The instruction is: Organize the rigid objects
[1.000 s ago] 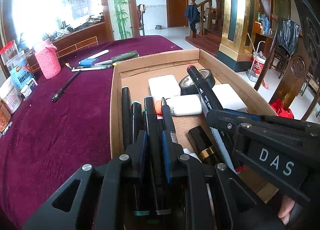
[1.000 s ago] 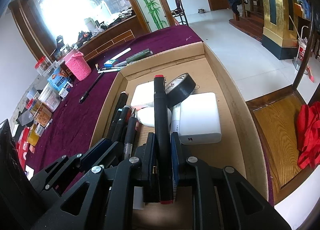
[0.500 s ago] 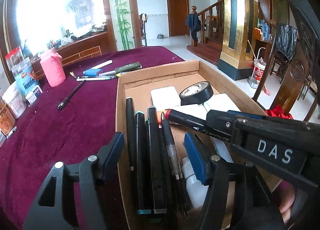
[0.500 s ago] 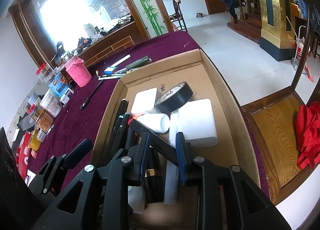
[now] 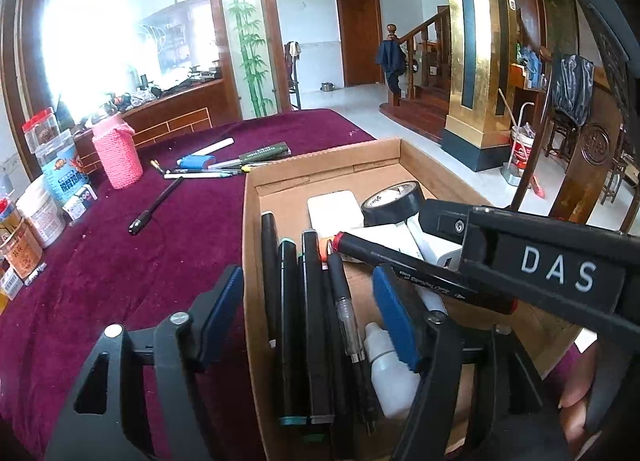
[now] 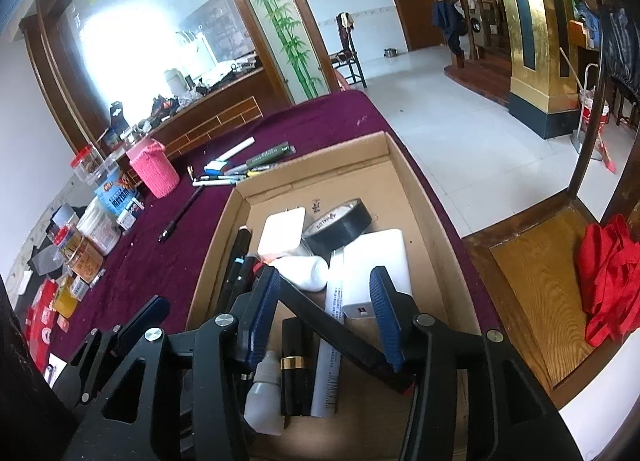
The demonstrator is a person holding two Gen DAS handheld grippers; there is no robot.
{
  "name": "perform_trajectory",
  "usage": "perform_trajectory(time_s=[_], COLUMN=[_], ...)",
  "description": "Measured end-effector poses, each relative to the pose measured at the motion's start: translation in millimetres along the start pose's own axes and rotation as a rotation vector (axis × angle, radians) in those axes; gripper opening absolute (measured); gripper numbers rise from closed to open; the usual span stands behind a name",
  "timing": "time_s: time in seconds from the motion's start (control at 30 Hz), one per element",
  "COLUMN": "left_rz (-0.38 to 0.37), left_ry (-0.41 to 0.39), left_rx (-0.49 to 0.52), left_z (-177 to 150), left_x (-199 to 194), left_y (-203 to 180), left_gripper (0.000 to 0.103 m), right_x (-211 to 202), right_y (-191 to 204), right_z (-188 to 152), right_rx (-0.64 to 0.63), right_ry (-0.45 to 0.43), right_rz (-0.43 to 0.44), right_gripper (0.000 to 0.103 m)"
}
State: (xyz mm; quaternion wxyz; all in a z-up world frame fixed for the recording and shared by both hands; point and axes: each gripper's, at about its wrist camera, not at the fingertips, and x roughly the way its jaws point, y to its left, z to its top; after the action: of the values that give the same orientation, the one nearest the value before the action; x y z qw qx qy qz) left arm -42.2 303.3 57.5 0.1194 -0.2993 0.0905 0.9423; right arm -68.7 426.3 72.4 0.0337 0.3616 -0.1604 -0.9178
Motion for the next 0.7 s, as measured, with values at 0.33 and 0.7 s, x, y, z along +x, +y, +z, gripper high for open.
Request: perform_trajectory(time_s=[0.33,0.7], left_rz=[-0.079,-0.13], left_ry=[-0.084,-0.059], left_rx=[-0.013,0.117], left_z=[-1.6,-28.1], left_x=[-46.6,-77.1], left_y=[17.8,31.5], left_gripper=[0.082,0.082], right_x=[-21.4,-78.5], right_y=[-6.5,-1.3], right_z=[5.4,-34.6], right_rx=[0.038,0.066], right_ry=[-0.143,-0.205], right_rz=[0.022,-0.048], right_gripper=[0.068,0.08])
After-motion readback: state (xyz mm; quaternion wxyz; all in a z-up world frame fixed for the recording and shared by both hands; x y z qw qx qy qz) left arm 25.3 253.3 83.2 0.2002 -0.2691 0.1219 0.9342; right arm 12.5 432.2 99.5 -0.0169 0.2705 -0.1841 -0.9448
